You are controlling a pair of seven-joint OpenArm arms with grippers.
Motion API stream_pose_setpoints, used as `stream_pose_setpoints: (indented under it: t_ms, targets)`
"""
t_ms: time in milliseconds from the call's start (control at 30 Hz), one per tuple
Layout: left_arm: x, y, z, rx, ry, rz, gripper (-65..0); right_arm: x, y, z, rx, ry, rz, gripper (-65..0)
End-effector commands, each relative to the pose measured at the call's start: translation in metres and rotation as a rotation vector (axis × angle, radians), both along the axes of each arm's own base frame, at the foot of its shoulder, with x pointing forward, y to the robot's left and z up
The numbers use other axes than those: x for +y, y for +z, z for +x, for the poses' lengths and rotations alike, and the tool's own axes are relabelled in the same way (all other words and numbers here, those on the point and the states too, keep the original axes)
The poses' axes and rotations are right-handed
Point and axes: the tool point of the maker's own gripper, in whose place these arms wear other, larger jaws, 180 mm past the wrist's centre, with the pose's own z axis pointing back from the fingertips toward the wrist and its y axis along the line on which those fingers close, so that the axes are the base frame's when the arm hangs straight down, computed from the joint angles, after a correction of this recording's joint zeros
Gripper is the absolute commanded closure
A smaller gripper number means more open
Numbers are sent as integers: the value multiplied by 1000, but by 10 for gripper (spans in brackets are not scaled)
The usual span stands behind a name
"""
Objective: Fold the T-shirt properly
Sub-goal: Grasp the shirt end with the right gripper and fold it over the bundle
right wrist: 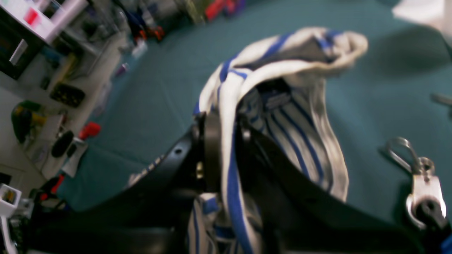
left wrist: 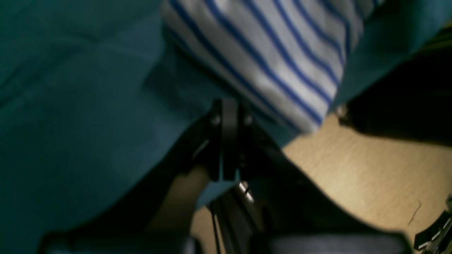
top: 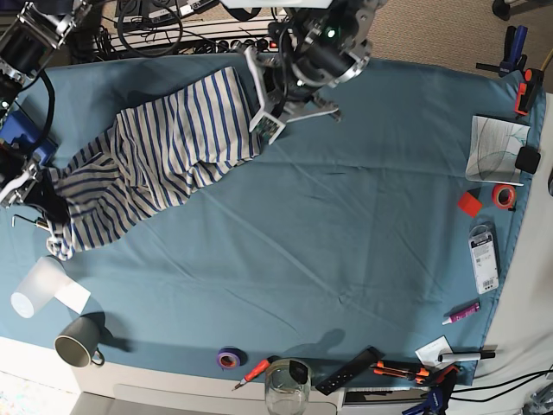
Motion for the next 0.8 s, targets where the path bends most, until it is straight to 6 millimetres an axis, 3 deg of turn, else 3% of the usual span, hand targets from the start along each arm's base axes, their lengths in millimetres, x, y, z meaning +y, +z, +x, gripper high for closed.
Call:
stream_pose_setpoints:
  t_ms: [0, 133, 233, 367, 533, 633, 767]
  targets:
    - [-5, 17, 4, -39, 13, -51, 0, -5, 22, 4, -64, 0, -9, 0]
    - [0, 33, 0, -66, 37, -81, 0, 2, 7, -2, -15, 22, -7, 0]
    - [5, 44, -3, -86, 55, -93, 0, 20, -10, -4, 39, 82, -10, 0]
    - [20, 42, -1, -112, 89, -20, 0, 58, -20, -5, 74, 210, -48, 0]
    - [38, 34, 1, -127, 134, 88, 0, 114, -5, -12, 20, 405, -147, 0]
    - [48, 33, 4, -129, 171, 127, 0, 147, 0, -25, -6, 525, -203, 0]
    - [61, 34, 6, -136, 229, 170, 0, 171, -12, -51, 44, 663, -255, 0]
